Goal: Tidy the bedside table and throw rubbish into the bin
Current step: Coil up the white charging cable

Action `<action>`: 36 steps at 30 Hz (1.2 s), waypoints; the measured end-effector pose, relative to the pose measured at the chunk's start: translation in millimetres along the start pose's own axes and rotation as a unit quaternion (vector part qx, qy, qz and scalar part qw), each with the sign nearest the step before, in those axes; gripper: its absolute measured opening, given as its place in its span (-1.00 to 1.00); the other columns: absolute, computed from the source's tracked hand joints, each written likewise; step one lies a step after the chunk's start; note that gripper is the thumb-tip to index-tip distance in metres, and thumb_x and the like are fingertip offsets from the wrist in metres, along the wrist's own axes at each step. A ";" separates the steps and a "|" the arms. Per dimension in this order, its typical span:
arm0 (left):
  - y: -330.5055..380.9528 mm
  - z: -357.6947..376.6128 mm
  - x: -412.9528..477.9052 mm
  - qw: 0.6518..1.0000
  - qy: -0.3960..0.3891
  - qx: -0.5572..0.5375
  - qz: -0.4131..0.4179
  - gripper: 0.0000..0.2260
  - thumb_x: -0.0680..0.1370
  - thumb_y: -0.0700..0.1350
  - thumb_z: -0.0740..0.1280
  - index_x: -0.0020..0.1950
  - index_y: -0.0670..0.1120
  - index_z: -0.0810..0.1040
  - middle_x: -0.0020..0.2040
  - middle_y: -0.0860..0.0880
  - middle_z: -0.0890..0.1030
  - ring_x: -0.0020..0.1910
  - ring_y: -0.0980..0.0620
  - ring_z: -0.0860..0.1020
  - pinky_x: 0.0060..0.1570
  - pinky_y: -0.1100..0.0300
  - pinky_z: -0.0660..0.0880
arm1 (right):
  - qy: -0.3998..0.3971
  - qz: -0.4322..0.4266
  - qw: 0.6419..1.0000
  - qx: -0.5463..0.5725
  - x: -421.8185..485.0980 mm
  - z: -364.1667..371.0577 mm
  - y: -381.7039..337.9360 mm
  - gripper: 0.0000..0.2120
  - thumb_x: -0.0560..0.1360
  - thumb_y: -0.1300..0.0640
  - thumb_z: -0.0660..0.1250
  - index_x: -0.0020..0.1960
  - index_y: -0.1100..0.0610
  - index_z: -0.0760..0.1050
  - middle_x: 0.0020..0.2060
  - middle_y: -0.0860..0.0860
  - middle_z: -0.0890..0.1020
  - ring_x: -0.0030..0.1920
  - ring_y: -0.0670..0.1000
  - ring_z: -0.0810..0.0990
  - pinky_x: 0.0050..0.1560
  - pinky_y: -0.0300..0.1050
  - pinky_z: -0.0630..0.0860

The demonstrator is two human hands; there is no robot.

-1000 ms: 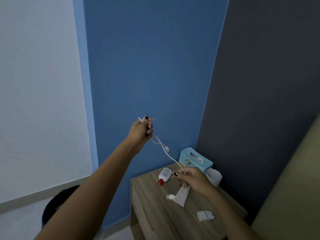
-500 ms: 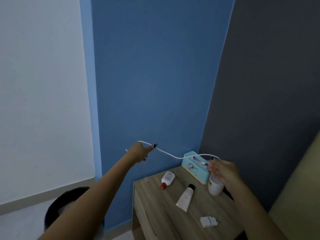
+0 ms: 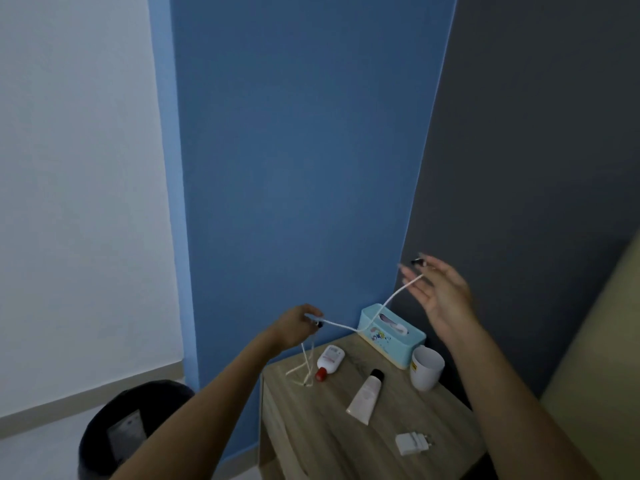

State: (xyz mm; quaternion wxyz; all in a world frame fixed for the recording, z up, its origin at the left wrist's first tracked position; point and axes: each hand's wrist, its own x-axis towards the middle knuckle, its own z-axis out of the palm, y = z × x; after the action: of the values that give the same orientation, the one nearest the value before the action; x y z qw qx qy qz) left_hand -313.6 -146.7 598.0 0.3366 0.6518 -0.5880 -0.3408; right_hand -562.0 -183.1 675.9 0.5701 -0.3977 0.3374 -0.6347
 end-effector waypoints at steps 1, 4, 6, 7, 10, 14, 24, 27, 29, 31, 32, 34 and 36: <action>5.7 3.7 0.8 1.000 -0.006 0.014 0.000 -0.71 0.56 -0.21 0.26 0.29 -0.15 0.47 0.26 -0.18 0.55 0.15 -0.06 0.55 0.14 0.21 0.49 | -0.020 0.003 1.000 -0.018 -1.6 7.2 2.9 -0.79 0.56 0.34 0.24 0.17 0.20 0.47 0.05 0.13 0.62 -0.11 0.12 0.72 0.00 -0.01 0.64; 25.5 7.2 0.1 0.991 -0.023 0.130 0.014 -0.47 0.59 -0.04 0.25 0.52 -0.12 0.19 0.48 -0.13 0.32 0.44 -0.10 0.33 0.41 0.13 0.24 | -0.068 0.012 0.995 -0.076 -7.1 29.3 13.6 -0.79 0.57 0.34 0.22 0.16 0.14 0.35 0.02 0.09 0.67 -0.35 0.06 0.62 -0.22 -0.07 0.65; 38.8 5.8 -3.4 0.987 0.008 0.135 0.082 -0.33 0.59 -0.05 0.27 0.56 -0.11 -0.04 0.55 -0.11 0.14 0.52 -0.10 0.18 0.43 0.15 0.16 | -0.088 -0.001 0.984 -0.153 -9.7 39.7 22.3 -0.83 0.57 0.30 0.24 0.06 0.09 0.31 0.01 0.08 0.70 -0.45 -0.02 0.48 -0.30 -0.13 0.57; 44.7 4.8 -6.1 0.983 0.038 0.117 0.137 -0.27 0.58 -0.08 0.29 0.56 -0.09 -0.14 0.57 -0.09 0.04 0.54 -0.10 0.11 0.43 0.13 0.15 | -0.100 -0.012 0.975 -0.200 -10.4 42.6 26.6 -0.83 0.56 0.26 0.26 0.03 0.06 0.30 -0.01 0.07 0.70 -0.45 -0.04 0.45 -0.32 -0.17 0.52; 57.7 -0.3 -10.7 0.937 0.132 0.156 0.282 -0.18 0.56 -0.15 0.31 0.54 0.10 -0.26 0.59 -0.01 -0.14 0.53 -0.10 0.08 0.37 -0.04 0.32 | -0.147 -0.041 0.937 -0.315 -12.6 45.4 36.9 -0.79 0.52 0.13 0.32 -0.03 -0.02 0.26 -0.04 0.10 0.68 -0.39 -0.08 0.47 -0.28 -0.21 0.51; 57.7 -12.3 -5.4 0.808 0.201 0.420 0.362 -0.55 0.60 -0.12 0.24 0.48 0.06 0.26 0.43 -0.04 0.41 0.47 -0.03 0.29 0.45 -0.08 0.14 | -0.204 -0.072 0.889 -0.404 -12.6 43.3 43.4 -0.75 0.55 0.17 0.27 -0.11 -0.08 0.21 -0.16 0.06 0.69 -0.36 -0.11 0.50 -0.14 0.05 0.54; 73.5 -83.5 -22.6 0.972 0.105 0.019 0.208 -0.81 0.63 -0.26 0.12 -0.06 -0.24 0.50 -0.29 -0.07 0.57 -0.36 0.01 0.65 -0.22 0.25 0.59 | -0.169 -0.124 0.881 -0.424 -5.2 -0.8 46.8 -0.79 0.59 0.22 0.21 -0.13 0.04 0.57 -0.24 0.02 0.69 -0.26 -0.11 0.62 -0.21 -0.06 0.55; 82.5 -101.5 -27.9 0.935 0.020 -0.348 0.073 -0.79 0.64 -0.28 0.07 -0.12 -0.22 0.43 -0.35 -0.10 0.54 -0.39 0.00 0.67 -0.18 0.13 0.65 | -0.144 -0.115 0.875 -0.448 -4.2 -17.7 64.1 -0.72 0.61 0.23 0.16 -0.19 0.04 0.55 -0.31 0.06 0.64 -0.33 0.00 0.56 -0.24 -0.02 0.55; 90.1 -107.8 -29.6 0.855 -0.018 -0.515 0.048 -0.77 0.65 -0.27 0.04 -0.12 -0.17 0.43 -0.31 -0.13 0.65 -0.28 -0.04 0.70 -0.10 0.06 0.63 | -0.147 -0.103 0.861 -0.476 -8.5 -17.5 78.6 -0.70 0.61 0.22 0.15 -0.22 0.01 0.52 -0.40 0.03 0.60 -0.40 -0.04 0.54 -0.23 0.05 0.55; 100.0 -107.0 -26.4 0.807 -0.034 -0.586 0.071 -0.74 0.66 -0.25 0.01 -0.12 -0.15 0.44 -0.05 -0.20 0.68 -0.04 -0.09 0.69 0.04 0.04 0.60 | -0.166 -0.089 0.832 -0.522 -18.2 -8.6 91.2 -0.72 0.62 0.17 0.14 -0.21 -0.02 0.49 -0.41 -0.01 0.57 -0.41 -0.12 0.53 -0.23 -0.06 0.53; 106.8 -103.1 -25.2 0.801 -0.031 -0.591 0.092 -0.74 0.66 -0.24 0.01 -0.10 -0.14 0.44 0.09 -0.22 0.64 0.09 -0.10 0.64 0.13 0.04 0.57 | -0.186 -0.088 0.812 -0.546 -26.1 -1.4 95.7 -0.75 0.63 0.13 0.13 -0.17 -0.02 0.48 -0.39 -0.03 0.57 -0.37 -0.12 0.54 -0.23 -0.08 0.51; 117.3 -90.0 -19.9 0.819 0.001 -0.557 0.136 -0.76 0.65 -0.24 0.05 -0.05 -0.14 0.49 0.21 -0.20 0.57 0.23 -0.07 0.54 0.26 0.05 0.48 | -0.237 -0.097 0.763 -0.593 -43.3 14.8 101.2 -0.80 0.63 0.06 0.09 -0.11 -0.01 0.43 -0.35 -0.03 0.56 -0.32 -0.06 0.55 -0.24 -0.06 0.49; 118.9 -72.6 -14.5 0.863 0.048 -0.471 0.176 -0.80 0.64 -0.22 0.13 -0.01 -0.12 0.55 0.16 -0.16 0.57 0.18 -0.03 0.52 0.27 0.09 0.40 | -0.280 -0.132 0.705 -0.638 -58.0 32.4 100.8 -0.84 0.62 0.07 0.08 -0.11 -0.03 0.36 -0.34 -0.05 0.53 -0.32 -0.03 0.54 -0.31 -0.10 0.46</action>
State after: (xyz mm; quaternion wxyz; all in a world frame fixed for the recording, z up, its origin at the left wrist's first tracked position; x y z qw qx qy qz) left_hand -317.5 -139.3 737.8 0.6859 0.3166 -0.4456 -0.4804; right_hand -485.4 -137.0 594.8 0.1588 -0.8664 0.4306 -0.1968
